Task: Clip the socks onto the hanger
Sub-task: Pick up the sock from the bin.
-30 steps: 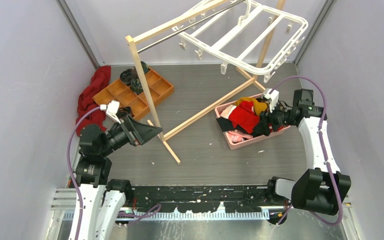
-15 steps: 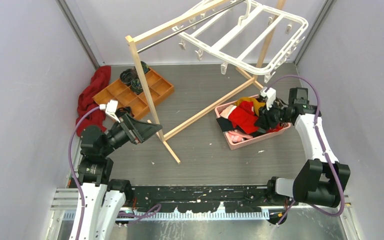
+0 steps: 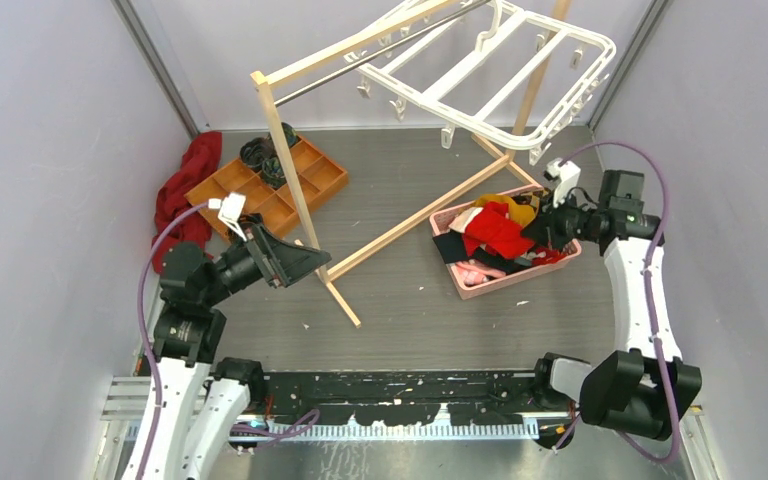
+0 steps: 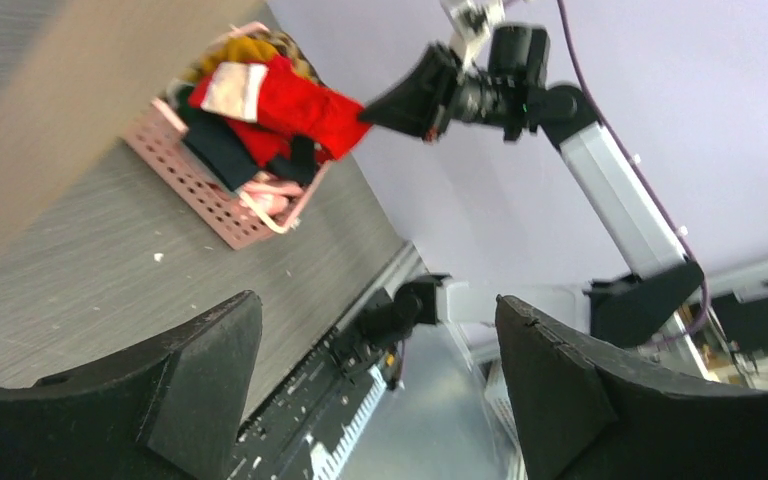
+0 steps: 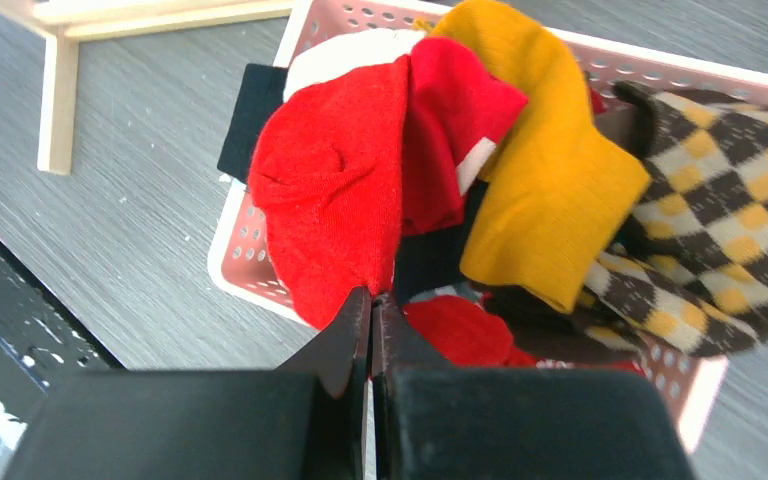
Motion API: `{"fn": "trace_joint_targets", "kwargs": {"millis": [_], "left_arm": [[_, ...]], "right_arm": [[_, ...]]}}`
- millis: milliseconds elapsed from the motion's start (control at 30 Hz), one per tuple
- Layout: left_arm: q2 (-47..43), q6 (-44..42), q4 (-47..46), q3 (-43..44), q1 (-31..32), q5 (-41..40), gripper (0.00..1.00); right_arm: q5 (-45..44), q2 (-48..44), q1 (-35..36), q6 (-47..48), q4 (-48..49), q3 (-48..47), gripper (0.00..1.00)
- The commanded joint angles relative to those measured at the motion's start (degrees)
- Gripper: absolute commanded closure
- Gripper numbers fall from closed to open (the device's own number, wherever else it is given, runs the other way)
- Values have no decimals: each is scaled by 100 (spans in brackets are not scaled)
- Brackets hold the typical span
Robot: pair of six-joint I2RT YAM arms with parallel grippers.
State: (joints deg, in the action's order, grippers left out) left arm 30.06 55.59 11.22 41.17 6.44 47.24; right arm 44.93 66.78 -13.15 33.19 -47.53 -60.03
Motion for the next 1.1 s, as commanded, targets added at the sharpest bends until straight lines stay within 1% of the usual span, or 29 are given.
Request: {"fn": "trace_joint_targets", "kwargs": {"millis": [0, 67, 167, 267, 300, 333, 400, 467, 533, 600, 633, 700, 767, 833, 900, 967, 1067], "left_arm": [[331, -532, -34, 563, 780, 62, 13], [566, -788, 38, 717, 1531, -345, 13], [917, -1496, 417, 1001, 3110, -1345, 13], [1291, -2012, 499, 1189, 4598, -2452, 11], [1520, -2164, 503, 1289, 4960, -2853, 11], [1716, -2302, 499, 1381, 5296, -3006, 10], [2154, -2485, 423, 1559, 5762, -3452, 10], [2587, -2506, 213, 1661, 5934, -3748, 11], [2938, -2389, -262, 1611, 6018, -3952, 12], [3208, -2278, -951, 1436, 6111, -4111, 13], [3328, -2297, -1577, 1314, 6166, -4150, 13], [3549, -2486, -2376, 1016, 6283, -4296, 13], [3680, -2834, -2931, 882, 6354, -4332, 13], [3778, -3162, -3257, 768, 6361, -4384, 13], [3797, -3466, -3428, 675, 6361, -4414, 13], [3757, -3679, -3403, 627, 6365, -4525, 12], [3637, -3858, -3238, 576, 6362, -4676, 12]], "right_arm": [[274, -251, -234, -612, -311, -686, 99], [207, -227, -249, -607, -663, -943, 99], [236, -211, -279, -628, -929, -1141, 99], [194, -318, -302, -759, -947, -1160, 99], [154, -362, -310, -794, -945, -1160, 99], [99, -404, -320, -853, -924, -1167, 99], [83, -480, -335, -1043, -892, -1209, 99], [180, -545, -375, -1257, -882, -1306, 99], [303, -609, -380, -1551, -881, -1415, 99], [402, -708, -377, -1783, -874, -1518, 99], [418, -781, -377, -1892, -848, -1541, 99], [420, -910, -380, -2142, -761, -1549, 99], [415, -959, -376, -2363, -743, -1589, 99], [342, -980, -377, -2584, -685, -1622, 99], [40, -1021, -379, -2876, -478, -1587, 99], [-405, -1066, -395, -3115, -221, -1580, 99], [-432, -1128, -437, -3225, -45, -1678, 99]]}}
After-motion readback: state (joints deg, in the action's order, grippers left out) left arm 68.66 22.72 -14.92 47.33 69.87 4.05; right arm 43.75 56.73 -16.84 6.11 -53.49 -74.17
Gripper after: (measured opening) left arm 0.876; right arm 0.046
